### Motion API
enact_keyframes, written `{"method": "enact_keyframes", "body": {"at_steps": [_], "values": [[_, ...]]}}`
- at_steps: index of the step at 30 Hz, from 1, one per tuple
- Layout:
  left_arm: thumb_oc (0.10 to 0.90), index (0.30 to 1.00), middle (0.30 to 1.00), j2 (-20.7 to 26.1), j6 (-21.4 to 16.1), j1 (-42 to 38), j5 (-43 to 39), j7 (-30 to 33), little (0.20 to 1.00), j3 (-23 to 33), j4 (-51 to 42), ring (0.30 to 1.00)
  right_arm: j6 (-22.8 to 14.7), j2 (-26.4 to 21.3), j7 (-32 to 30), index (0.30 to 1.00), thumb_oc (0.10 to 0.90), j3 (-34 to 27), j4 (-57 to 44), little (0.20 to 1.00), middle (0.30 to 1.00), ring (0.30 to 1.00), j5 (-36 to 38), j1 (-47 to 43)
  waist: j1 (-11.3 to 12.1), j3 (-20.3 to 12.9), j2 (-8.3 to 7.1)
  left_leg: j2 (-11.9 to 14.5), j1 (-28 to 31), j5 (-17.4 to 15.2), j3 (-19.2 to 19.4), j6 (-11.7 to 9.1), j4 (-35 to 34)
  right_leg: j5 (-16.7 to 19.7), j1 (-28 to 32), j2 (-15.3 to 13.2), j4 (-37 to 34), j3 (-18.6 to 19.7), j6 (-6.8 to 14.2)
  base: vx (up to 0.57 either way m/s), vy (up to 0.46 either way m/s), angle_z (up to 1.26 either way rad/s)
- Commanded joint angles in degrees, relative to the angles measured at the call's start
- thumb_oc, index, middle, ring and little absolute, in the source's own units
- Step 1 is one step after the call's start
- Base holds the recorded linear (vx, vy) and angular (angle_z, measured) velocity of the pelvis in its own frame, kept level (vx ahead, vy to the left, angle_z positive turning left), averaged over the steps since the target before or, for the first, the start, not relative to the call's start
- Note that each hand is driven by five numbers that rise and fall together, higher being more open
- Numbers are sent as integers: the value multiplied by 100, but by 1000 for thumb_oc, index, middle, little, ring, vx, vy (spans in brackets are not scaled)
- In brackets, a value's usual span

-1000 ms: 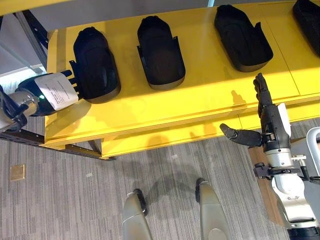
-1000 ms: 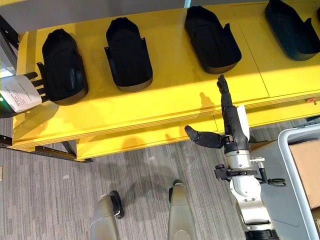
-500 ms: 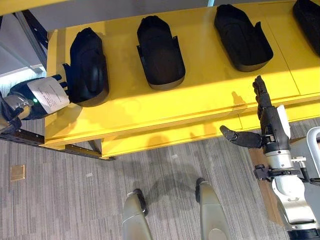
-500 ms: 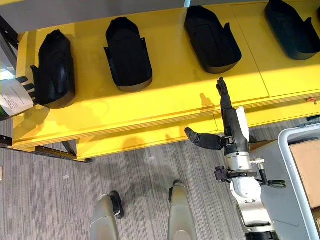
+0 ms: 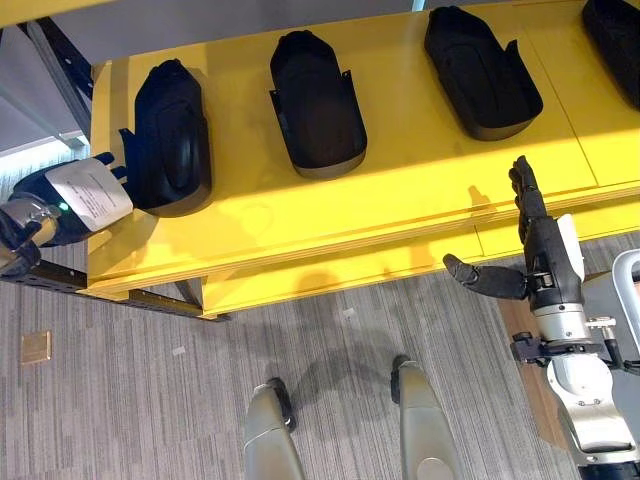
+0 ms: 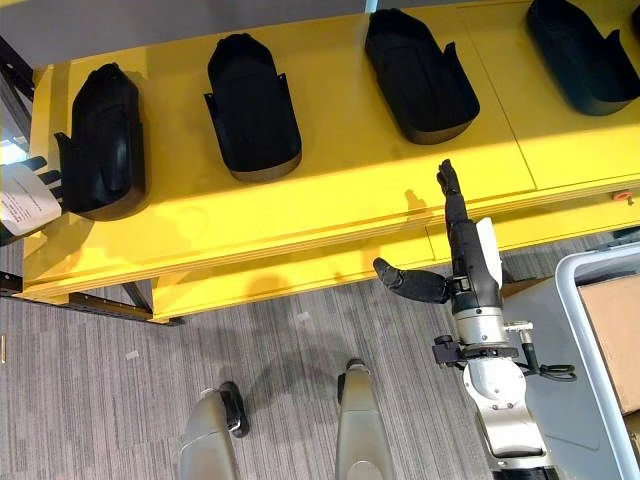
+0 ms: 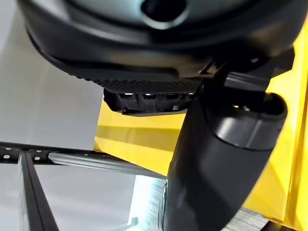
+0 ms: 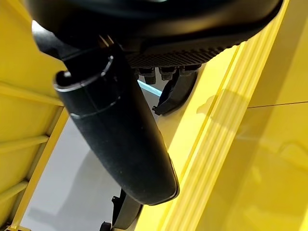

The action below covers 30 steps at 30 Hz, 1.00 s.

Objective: Move parts from the plastic box to the shelf.

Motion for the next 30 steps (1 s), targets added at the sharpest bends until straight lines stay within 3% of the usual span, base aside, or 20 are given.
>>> {"method": "enact_keyframes", "body": {"at_steps": [1, 2, 7, 13, 19, 25, 28, 30], "values": [[900, 1000, 1000, 262, 733, -109, -406, 330, 1000, 1056, 337, 1000, -566, -188, -293, 1000, 900, -719, -1022, 1000, 1000, 1000, -23, -321, -29, -206, -14, 225, 176, 7, -102, 165, -160, 192, 498, -449, -512, 112, 77, 0, 0, 0], [900, 1000, 1000, 210, 852, -41, -551, 484, 1000, 1368, 461, 1000, -573, -211, -332, 1000, 900, -707, -1010, 1000, 1000, 1000, -29, -314, -31, -225, -7, 228, 174, 14, -107, 163, -154, 186, 483, -446, -484, 112, 67, 0, 0, 0], [900, 1000, 1000, 279, 1002, 143, -709, 660, 1000, 1921, 467, 1000, -590, -280, -372, 1000, 900, -715, -1002, 1000, 1000, 1000, -23, -254, -77, -277, 40, 239, 209, 22, -90, 146, -182, 171, 469, -433, -460, 118, 69, 0, 0, 0], [900, 1000, 1000, 375, 1112, 213, -849, 840, 1000, 2223, 477, 1000, -627, -279, -410, 1000, 900, -751, -1010, 1000, 1000, 1000, 23, -219, -73, -307, 50, 246, 249, 34, -75, 135, -221, 163, 478, -438, -457, 137, 68, 0, 0, 0], [900, 1000, 1000, 395, 1218, 525, -1170, 1125, 1000, 2897, 253, 1000, -654, -236, -422, 1000, 900, -757, -978, 1000, 1000, 1000, 49, -149, -22, -341, 35, 245, 239, 39, -84, 128, -211, 149, 446, -441, -408, 145, 64, 0, 0, 0], [900, 1000, 1000, 117, 1232, 1622, -1784, 1328, 1000, 4293, -132, 1000, -636, -95, -407, 1000, 900, -860, -937, 1000, 1000, 1000, 123, -34, 120, -355, -34, 246, 240, 69, -103, 118, -233, 148, 449, -429, -409, 134, 26, 0, 0, 0], [900, 1000, 1000, -256, 1149, 2668, -2122, 1319, 1000, 5380, -525, 1000, -593, 4, -382, 1000, 900, -1016, -912, 1000, 1000, 1000, 144, 76, 245, -374, -62, 240, 294, 87, -107, 112, -290, 130, 468, -426, -396, 130, 4, 0, 0, 0], [900, 1000, 1000, -710, 1061, 3792, -2422, 1291, 1000, 6531, -973, 1000, -540, 11, -350, 1000, 900, -1055, -906, 1000, 1000, 1000, 174, 92, 271, -378, -32, 239, 378, 103, -88, 102, -358, 121, 521, -420, -411, 132, -19, 1, -16, 1]]}}
